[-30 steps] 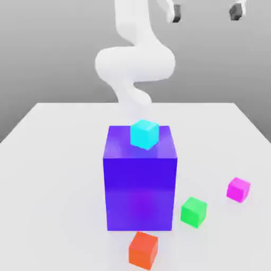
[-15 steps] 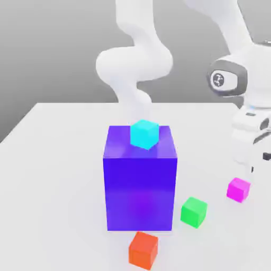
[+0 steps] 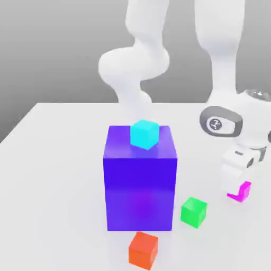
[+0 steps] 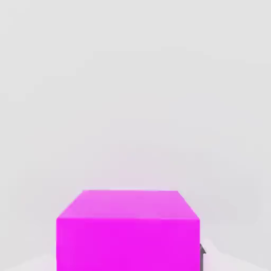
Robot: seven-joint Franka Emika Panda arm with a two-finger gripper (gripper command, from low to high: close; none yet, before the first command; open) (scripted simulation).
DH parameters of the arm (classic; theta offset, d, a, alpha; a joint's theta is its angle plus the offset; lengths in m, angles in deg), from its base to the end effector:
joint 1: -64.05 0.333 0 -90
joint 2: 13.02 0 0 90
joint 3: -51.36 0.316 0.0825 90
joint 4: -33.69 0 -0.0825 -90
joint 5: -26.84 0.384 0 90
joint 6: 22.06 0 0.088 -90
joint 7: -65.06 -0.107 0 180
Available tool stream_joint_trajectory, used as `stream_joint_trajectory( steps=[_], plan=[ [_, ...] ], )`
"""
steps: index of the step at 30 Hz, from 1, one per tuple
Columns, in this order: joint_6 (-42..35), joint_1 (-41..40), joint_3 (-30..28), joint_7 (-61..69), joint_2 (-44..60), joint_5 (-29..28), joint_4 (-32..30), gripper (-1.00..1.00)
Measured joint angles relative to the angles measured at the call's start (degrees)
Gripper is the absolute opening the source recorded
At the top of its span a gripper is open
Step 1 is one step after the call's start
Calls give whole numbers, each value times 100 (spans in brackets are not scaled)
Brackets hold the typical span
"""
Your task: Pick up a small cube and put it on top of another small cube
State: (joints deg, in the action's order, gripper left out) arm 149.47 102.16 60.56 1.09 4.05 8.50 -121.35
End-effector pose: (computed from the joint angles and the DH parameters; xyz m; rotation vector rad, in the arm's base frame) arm 0.2433 0.3065 0.1361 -3.1404 -0.0299 -0.0003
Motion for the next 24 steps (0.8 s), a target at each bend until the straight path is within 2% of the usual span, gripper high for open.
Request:
stream_joint_trajectory(
  steps=[4, 7, 15, 24],
  plan=[
    [-573, -470, 651, 596, -762, 783, -181, -100],
    [-915, -636, 759, 1263, -1240, 1229, -282, -100],
    [-1320, -1297, 393, 3572, -1878, 1405, -422, -100],
    [-1707, -1535, -352, 6373, -2398, 1776, -584, -100]
  ],
)
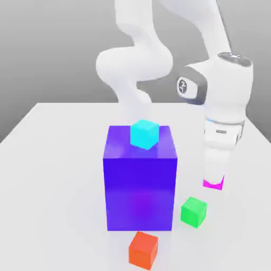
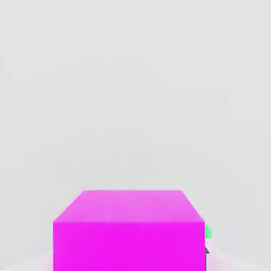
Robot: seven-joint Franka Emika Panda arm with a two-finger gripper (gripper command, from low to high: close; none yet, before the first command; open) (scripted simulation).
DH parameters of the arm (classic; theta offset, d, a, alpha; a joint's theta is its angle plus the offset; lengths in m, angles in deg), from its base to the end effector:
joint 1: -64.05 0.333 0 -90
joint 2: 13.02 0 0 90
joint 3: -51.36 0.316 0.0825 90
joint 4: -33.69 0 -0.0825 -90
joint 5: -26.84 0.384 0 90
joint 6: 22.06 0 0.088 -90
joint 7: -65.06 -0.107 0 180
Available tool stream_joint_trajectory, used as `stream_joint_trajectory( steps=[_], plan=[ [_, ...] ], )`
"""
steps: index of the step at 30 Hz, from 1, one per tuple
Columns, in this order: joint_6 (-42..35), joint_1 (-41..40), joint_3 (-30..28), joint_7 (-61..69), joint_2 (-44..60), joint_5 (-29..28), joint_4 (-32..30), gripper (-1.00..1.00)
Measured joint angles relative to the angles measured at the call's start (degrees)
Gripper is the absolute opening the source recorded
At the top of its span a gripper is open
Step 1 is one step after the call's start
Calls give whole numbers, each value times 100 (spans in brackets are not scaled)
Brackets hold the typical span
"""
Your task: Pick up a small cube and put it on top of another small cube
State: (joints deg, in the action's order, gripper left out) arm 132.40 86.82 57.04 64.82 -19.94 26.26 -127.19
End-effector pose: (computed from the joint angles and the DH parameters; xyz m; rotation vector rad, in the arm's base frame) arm 0.3306 0.1779 0.2414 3.0302 0.7750 0.0186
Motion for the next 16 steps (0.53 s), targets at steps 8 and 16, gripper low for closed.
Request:
stream_joint_trajectory(
  steps=[8, 16],
  plan=[
    [419, 6, -329, 1000, 464, 198, 4, -100],
    [1168, -14, -374, 871, 1240, 15, 17, 100]
  ],
)
